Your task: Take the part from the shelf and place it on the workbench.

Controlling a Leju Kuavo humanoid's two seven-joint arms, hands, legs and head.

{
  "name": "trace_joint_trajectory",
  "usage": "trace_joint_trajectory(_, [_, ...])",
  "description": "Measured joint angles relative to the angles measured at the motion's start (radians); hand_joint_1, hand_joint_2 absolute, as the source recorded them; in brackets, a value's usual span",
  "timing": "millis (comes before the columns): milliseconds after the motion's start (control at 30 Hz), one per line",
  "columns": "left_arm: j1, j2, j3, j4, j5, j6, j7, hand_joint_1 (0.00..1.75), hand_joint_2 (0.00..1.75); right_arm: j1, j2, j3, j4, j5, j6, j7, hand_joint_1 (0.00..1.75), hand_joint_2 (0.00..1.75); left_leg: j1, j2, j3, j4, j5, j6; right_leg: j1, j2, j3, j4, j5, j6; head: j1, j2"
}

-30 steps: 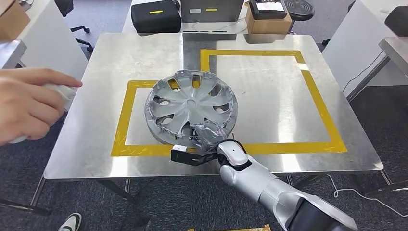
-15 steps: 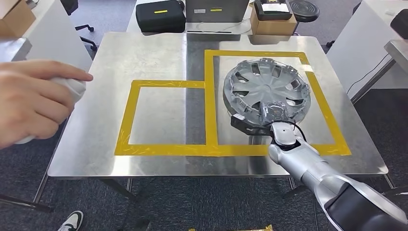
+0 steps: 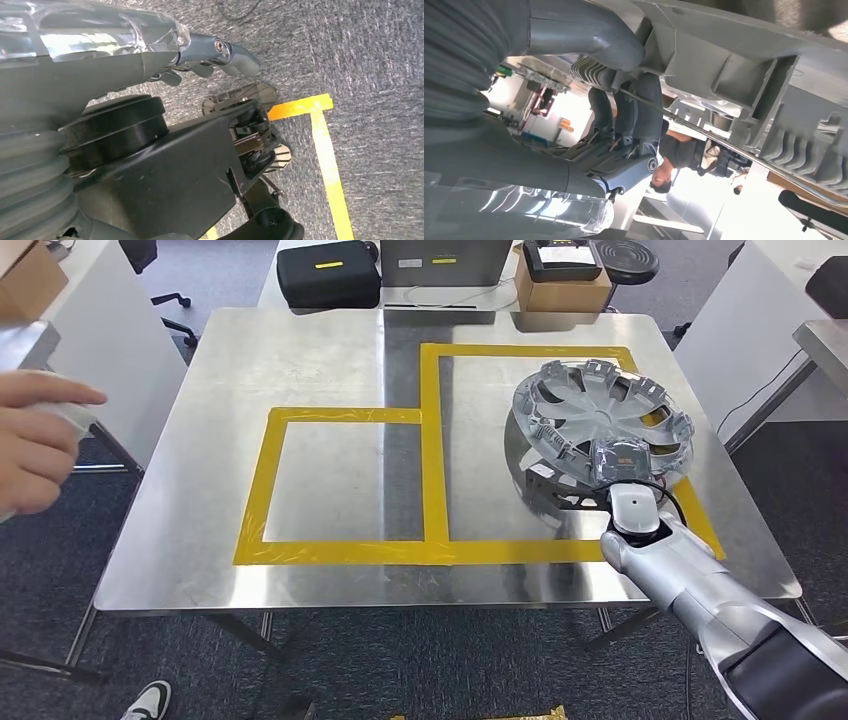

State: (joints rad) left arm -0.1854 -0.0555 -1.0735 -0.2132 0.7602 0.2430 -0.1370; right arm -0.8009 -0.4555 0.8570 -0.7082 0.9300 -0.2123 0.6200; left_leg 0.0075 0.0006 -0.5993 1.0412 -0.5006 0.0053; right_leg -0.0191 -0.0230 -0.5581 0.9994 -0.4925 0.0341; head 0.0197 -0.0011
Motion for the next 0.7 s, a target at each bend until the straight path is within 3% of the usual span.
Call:
trace_joint_trajectory(233, [0.000,-0.002,0.000,0.000,-0.001,-0.002,-0.008,0.00,1.75,0.024,0.012,-0.022,-0.015,-0.015,-0.051,-0.077,1.75,1.75,0.000,0.011,0.001,-0.001,-0.001,0.001,0.000,0.005,0.000,0.000,0.000,0.000,0.000,0.000])
trace_joint_trajectory(367, [-0.003,-0.003,0.000,0.000,0.006,-0.006,-0.020,0.00,1.75,0.041,0.065,-0.032,-0.018,-0.047,-0.110,-0.125,1.75,1.75,0.000,0.022,0.005,-0.001,-0.004,-0.001,0.000,0.014,0.000,0.001,0.000,0.000,0.000,0.000])
trace_joint_trajectory(700, [-0.012,-0.007,0.000,0.000,0.006,-0.007,-0.027,0.00,1.75,0.054,0.144,-0.035,-0.015,-0.059,-0.138,-0.182,1.75,1.75,0.000,0.024,0.006,-0.001,-0.006,0.000,0.000,0.017,0.000,0.002,0.000,0.000,-0.001,0.000])
